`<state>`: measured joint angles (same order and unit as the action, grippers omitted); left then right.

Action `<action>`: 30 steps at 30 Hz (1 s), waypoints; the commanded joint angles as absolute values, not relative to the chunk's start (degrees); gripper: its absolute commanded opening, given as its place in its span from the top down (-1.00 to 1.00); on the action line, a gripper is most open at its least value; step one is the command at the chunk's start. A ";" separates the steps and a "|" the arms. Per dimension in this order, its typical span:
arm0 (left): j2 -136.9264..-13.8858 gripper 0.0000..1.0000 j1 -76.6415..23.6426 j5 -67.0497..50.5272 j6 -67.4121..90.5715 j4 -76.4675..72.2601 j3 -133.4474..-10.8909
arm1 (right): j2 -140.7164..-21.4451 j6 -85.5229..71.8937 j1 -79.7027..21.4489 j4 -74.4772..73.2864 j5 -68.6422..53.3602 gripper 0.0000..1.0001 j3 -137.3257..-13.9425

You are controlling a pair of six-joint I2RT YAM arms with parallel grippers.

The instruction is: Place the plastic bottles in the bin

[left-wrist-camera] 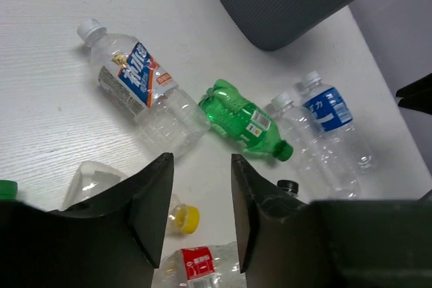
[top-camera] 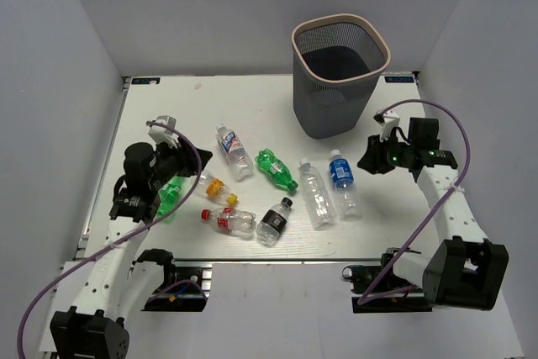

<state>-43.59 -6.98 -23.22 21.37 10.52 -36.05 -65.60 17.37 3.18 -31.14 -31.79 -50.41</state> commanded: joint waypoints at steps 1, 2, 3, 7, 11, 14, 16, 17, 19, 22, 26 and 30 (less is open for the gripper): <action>-45.70 0.05 -7.03 -25.13 21.80 8.53 -35.16 | -67.84 17.32 1.76 -29.89 -34.99 0.04 -54.40; -46.49 -0.03 -7.03 -25.14 21.80 8.53 -35.16 | -68.11 17.14 1.32 -29.71 -32.54 -0.29 -54.67; -47.28 -0.19 -7.55 -25.75 21.80 8.53 -35.16 | -69.94 14.96 0.27 -29.27 -30.69 -0.80 -54.58; -51.41 -0.89 -7.56 -25.75 21.19 9.76 -36.39 | -73.47 12.22 -2.89 -26.90 -24.27 -0.81 -53.79; -54.40 -1.00 -7.56 -22.52 19.26 13.08 -38.40 | -75.05 9.76 -6.58 -21.21 -19.62 -0.81 -49.32; -57.21 -1.00 -8.17 -18.29 18.54 15.37 -40.69 | -76.46 8.53 -9.40 -18.37 -13.29 -0.81 -46.67; -59.75 -1.00 -8.79 -16.18 18.54 15.38 -42.53 | -78.65 8.09 -10.81 -16.79 -11.70 -0.81 -45.71; -60.81 -1.00 -9.31 -14.43 18.54 15.38 -43.84 | -79.62 7.65 -11.25 -16.27 -8.38 -0.81 -45.88; -63.01 -1.00 -9.84 -11.62 18.54 15.38 -45.26 | -81.64 7.03 -11.69 -15.56 -6.51 -0.81 -45.88; -68.01 -1.00 -11.07 -8.10 18.54 13.98 -48.07 | -85.85 6.33 -12.30 -13.81 -2.38 -0.81 -46.32; -76.80 -1.00 -13.88 -4.84 18.54 12.22 -53.15 | -89.37 5.45 -12.57 -13.27 -1.23 -0.49 -46.67; -87.52 -1.00 -17.48 -1.59 18.54 13.53 -59.93 | -87.90 7.72 -12.04 -14.49 -5.95 0.26 -46.76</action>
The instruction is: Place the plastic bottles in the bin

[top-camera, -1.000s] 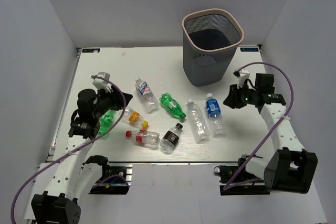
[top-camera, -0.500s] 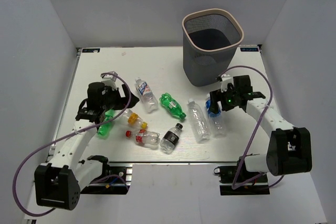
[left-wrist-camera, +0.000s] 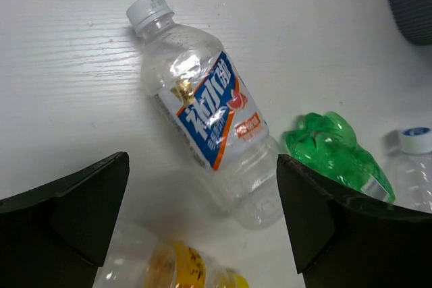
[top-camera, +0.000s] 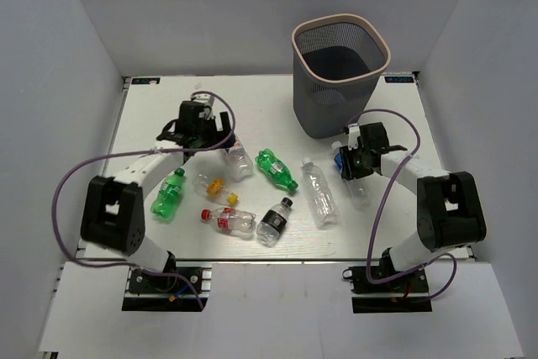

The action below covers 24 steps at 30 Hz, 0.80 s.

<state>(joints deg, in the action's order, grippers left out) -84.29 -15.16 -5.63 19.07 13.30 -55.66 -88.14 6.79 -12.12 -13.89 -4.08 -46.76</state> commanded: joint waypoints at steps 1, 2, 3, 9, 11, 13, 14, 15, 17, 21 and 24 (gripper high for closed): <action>-90.93 -1.00 -18.27 0.51 18.54 14.14 -62.55 | -87.02 9.82 -12.13 -14.94 -6.76 0.39 -46.58; -92.36 -1.00 -19.67 1.92 18.54 14.85 -63.71 | -84.40 11.06 -11.95 -15.81 -7.81 0.51 -46.67; -93.59 -1.00 -20.21 4.63 19.07 16.51 -65.03 | -81.16 14.38 -11.52 -17.65 -13.39 0.53 -46.84; -100.09 -1.00 -23.63 12.73 22.05 23.02 -72.33 | -67.96 45.71 -11.25 -42.07 -41.90 0.65 -59.92; -100.63 -1.00 -24.43 14.14 22.58 24.96 -73.64 | -67.59 47.72 -11.60 -49.82 -47.80 0.70 -67.63; -101.86 -1.00 -25.05 16.08 23.29 26.62 -73.65 | -69.43 47.73 -11.60 -52.54 -51.39 0.70 -74.74; -101.87 -1.00 -25.74 17.22 24.07 26.63 -74.17 | -69.96 46.33 -11.69 -52.30 -52.37 0.70 -80.02; -102.39 -1.00 -26.36 17.84 24.95 27.59 -74.18 | -72.05 39.97 -11.69 -50.38 -53.60 0.70 -85.46; -103.01 -1.00 -26.98 19.58 26.71 29.96 -74.79 | -74.00 33.96 -11.51 -38.66 -53.53 0.70 -90.93; -103.54 -1.00 -28.21 20.92 28.65 31.46 -74.79 | -73.65 9.13 -11.60 -9.80 -39.84 0.77 -90.54; -103.54 -1.00 -28.83 20.92 29.36 31.99 -74.19 | -79.79 4.76 -11.51 -0.70 -29.02 0.85 -96.90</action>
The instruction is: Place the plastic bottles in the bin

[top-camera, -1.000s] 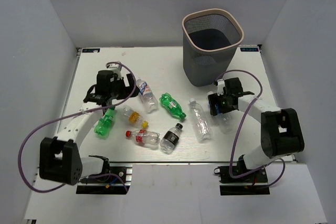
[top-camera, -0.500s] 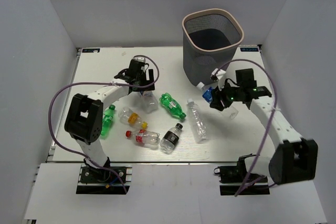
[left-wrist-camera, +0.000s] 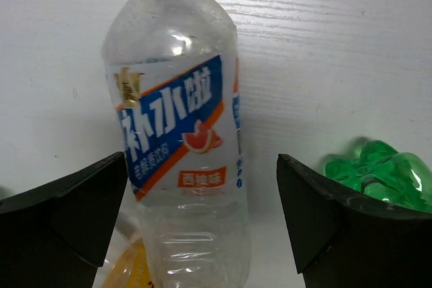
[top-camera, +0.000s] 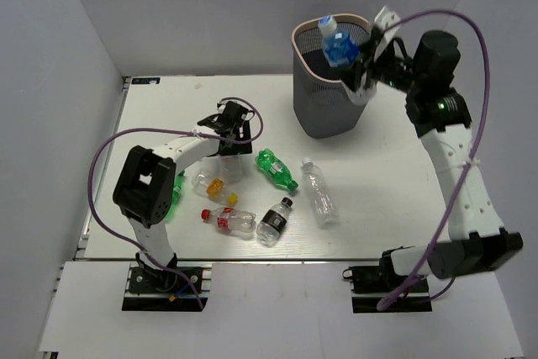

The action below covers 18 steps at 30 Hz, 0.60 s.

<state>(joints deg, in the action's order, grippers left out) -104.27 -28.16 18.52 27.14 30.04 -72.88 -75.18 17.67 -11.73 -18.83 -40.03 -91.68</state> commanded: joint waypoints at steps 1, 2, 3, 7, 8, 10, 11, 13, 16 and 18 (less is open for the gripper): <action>-103.01 -1.00 -28.83 20.92 29.96 31.99 -74.18 | -84.24 4.14 -11.34 -1.14 -28.22 0.85 -99.12; -103.01 -1.00 -29.44 20.92 29.97 31.99 -74.18 | -89.16 3.09 -11.16 -3.06 -26.30 0.82 -104.45; -102.49 -1.00 -29.44 20.92 29.97 31.47 -73.57 | -93.30 2.90 -10.73 -4.21 -26.02 0.82 -108.94; -101.16 -1.00 -29.97 20.40 29.97 30.41 -72.34 | -97.91 2.29 -10.55 1.12 -26.89 0.69 -109.08; -100.38 -1.00 -29.97 20.39 29.97 29.80 -71.72 | -98.52 2.20 -10.55 2.71 -26.98 0.65 -108.38; -99.76 -1.00 -29.97 19.78 29.97 29.79 -71.72 | -100.01 2.81 -10.72 3.44 -26.46 0.47 -109.49; -99.23 -1.00 -29.97 19.78 29.36 29.79 -71.11 | -103.50 2.55 -10.46 2.56 -26.54 -0.25 -110.64; -98.70 -1.00 -29.97 19.78 28.75 29.27 -70.58 | -105.81 2.98 -10.46 -4.20 -25.14 -0.81 -114.94; -98.09 -1.00 -29.97 19.78 27.34 29.27 -69.44 | -106.80 3.69 -9.76 -6.86 -24.08 -0.81 -115.06; -97.47 -1.00 -29.97 19.78 26.46 28.75 -68.74 | -101.91 2.46 -8.88 -5.11 -24.52 -0.81 -111.28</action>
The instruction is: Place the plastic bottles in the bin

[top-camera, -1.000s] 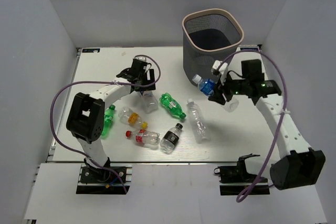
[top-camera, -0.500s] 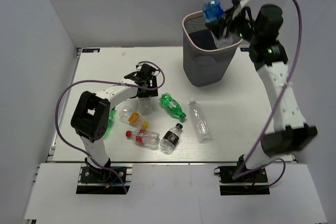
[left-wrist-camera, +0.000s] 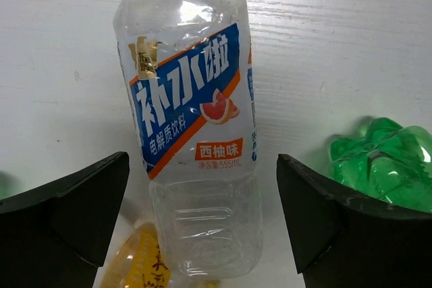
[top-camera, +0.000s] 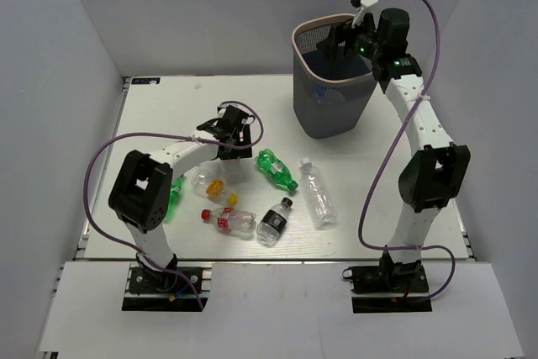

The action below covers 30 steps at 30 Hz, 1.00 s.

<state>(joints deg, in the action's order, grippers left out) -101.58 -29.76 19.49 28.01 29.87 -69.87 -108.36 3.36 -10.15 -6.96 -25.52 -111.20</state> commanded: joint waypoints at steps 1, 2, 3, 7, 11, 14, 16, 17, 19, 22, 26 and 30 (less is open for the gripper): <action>-97.47 -1.00 -29.97 20.30 25.58 28.22 -68.73 | -100.21 1.94 -8.53 -1.70 -25.65 -0.81 -109.96; -97.47 -1.00 -29.97 20.30 24.79 28.21 -68.12 | -98.63 1.67 -8.00 -0.97 -25.92 -0.81 -106.04; -97.47 -1.00 -29.97 20.82 24.79 28.21 -68.12 | -93.65 1.50 -7.82 -0.71 -26.28 -0.81 -104.95; -100.54 -0.93 -29.97 20.83 23.55 27.69 -68.12 | -83.53 3.50 -6.59 -4.38 -37.14 0.22 -98.90; -101.69 -0.40 -29.97 20.83 23.55 26.90 -69.43 | -72.45 14.29 -6.68 -19.25 -51.04 1.00 -89.40; -101.69 0.04 -29.97 20.83 22.76 25.84 -71.01 | -68.40 24.75 -6.76 -29.50 -55.19 0.64 -83.24; -102.30 0.40 -29.97 21.35 22.06 28.63 -73.98 | -65.68 32.29 -6.68 -44.24 -52.58 -0.37 -76.85; -102.91 0.47 -29.97 21.36 22.06 28.65 -75.13 | -64.78 34.87 -6.68 -44.30 -52.56 -0.63 -73.77; -100.83 0.53 -29.97 21.36 20.49 29.27 -78.29 | -62.68 38.03 -6.94 -48.40 -51.24 -0.79 -67.72; -96.26 0.58 -29.97 17.94 17.42 26.47 -83.55 | -60.30 37.71 -7.29 -48.08 -45.99 -0.79 -59.81; -95.62 0.60 -30.59 8.63 15.03 21.73 -95.59 | -64.40 32.63 -8.87 -46.32 -39.48 -0.79 -56.34; -97.02 0.60 -31.73 -1.64 15.03 13.04 -102.21 | -68.81 26.75 -10.98 -42.30 -35.96 -0.79 -56.08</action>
<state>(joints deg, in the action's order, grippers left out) -100.99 -30.52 8.19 16.53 22.02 -97.51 -66.94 31.59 -9.63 -46.04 -40.05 -55.59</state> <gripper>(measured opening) 0.639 0.896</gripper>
